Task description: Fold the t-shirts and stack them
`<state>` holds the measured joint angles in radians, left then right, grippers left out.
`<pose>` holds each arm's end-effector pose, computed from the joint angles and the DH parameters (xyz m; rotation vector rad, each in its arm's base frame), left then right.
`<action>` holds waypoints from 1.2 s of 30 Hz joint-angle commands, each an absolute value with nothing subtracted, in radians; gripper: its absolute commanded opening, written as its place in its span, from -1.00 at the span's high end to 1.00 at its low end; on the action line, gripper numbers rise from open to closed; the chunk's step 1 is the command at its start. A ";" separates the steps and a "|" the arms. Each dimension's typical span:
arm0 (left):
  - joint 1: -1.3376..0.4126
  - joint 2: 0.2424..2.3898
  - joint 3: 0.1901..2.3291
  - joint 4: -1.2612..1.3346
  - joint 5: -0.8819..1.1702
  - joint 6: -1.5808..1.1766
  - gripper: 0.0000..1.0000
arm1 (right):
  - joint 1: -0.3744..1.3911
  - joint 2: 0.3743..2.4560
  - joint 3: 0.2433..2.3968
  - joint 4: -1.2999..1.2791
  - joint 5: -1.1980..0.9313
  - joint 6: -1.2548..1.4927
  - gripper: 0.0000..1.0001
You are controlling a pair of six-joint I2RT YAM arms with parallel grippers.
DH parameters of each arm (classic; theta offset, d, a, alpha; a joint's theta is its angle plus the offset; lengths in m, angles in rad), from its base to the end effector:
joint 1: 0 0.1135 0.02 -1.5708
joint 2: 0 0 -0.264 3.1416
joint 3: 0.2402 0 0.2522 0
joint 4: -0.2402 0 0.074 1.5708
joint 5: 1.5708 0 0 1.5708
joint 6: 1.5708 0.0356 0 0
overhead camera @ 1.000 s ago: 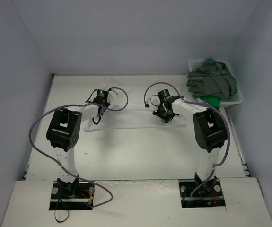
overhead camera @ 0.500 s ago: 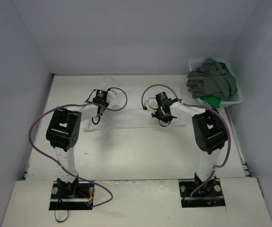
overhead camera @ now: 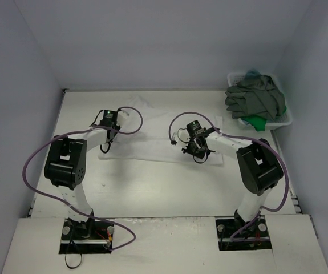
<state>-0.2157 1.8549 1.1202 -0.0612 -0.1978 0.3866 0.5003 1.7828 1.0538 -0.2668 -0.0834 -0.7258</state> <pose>0.3846 -0.0771 0.1694 0.6107 2.2893 0.3165 0.3125 0.1742 0.1613 -1.4995 2.0766 0.0210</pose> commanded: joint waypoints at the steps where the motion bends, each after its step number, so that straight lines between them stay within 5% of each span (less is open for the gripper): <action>1: -0.195 1.752 1.108 -0.064 -0.190 0.399 0.84 | 0.526 1.752 1.012 -0.380 -0.152 -0.684 0.79; 7: -0.189 1.704 1.097 -0.083 -0.183 0.382 0.84 | 0.511 1.756 1.072 -0.370 -0.098 -0.672 0.65; 14: -0.190 1.697 1.117 -0.107 -0.160 0.354 0.84 | 0.476 1.784 1.141 -0.362 -0.055 -0.667 0.77; 36: -0.189 1.746 1.141 -0.110 -0.153 0.367 0.84 | 0.374 1.862 1.120 -0.212 0.072 -0.699 0.65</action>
<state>-0.1898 1.7580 1.0863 -0.1257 -0.1543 0.3656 0.3805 1.8328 1.1095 -0.2577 0.0086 -0.6922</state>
